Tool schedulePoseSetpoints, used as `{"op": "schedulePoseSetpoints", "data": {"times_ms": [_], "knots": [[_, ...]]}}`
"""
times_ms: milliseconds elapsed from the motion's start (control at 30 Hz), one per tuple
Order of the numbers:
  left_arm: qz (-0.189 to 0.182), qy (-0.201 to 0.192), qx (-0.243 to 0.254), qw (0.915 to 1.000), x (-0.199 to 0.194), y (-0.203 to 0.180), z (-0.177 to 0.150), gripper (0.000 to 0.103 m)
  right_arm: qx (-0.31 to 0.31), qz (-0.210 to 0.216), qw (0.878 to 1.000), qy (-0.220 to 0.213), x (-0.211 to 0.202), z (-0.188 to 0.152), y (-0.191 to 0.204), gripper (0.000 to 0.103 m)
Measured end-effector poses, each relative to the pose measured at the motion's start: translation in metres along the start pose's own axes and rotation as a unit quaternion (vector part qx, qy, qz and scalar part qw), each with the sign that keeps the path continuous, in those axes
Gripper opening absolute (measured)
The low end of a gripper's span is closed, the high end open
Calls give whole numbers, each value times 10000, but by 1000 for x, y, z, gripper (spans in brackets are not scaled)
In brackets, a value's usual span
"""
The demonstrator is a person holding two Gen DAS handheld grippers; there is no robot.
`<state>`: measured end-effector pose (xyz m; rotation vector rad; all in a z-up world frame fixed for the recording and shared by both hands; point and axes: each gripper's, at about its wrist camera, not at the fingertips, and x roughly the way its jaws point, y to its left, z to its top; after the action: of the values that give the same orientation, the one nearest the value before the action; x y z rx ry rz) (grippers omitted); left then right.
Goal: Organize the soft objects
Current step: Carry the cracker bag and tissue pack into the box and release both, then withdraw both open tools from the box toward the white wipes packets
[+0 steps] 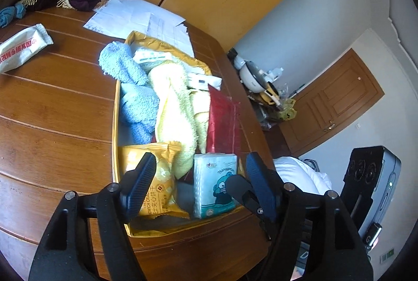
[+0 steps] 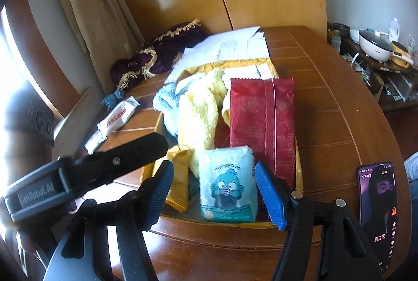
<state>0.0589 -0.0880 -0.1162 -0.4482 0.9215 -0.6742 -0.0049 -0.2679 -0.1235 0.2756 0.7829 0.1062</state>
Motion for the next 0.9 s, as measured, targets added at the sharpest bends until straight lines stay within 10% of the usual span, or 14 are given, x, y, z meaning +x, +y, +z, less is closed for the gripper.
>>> {"op": "schedulePoseSetpoints", "data": {"times_ms": [900], "knots": [[1003,-1096,-802,9856,-97,82,-11,71,-448,785,9959,80,2,1,77,67]]}}
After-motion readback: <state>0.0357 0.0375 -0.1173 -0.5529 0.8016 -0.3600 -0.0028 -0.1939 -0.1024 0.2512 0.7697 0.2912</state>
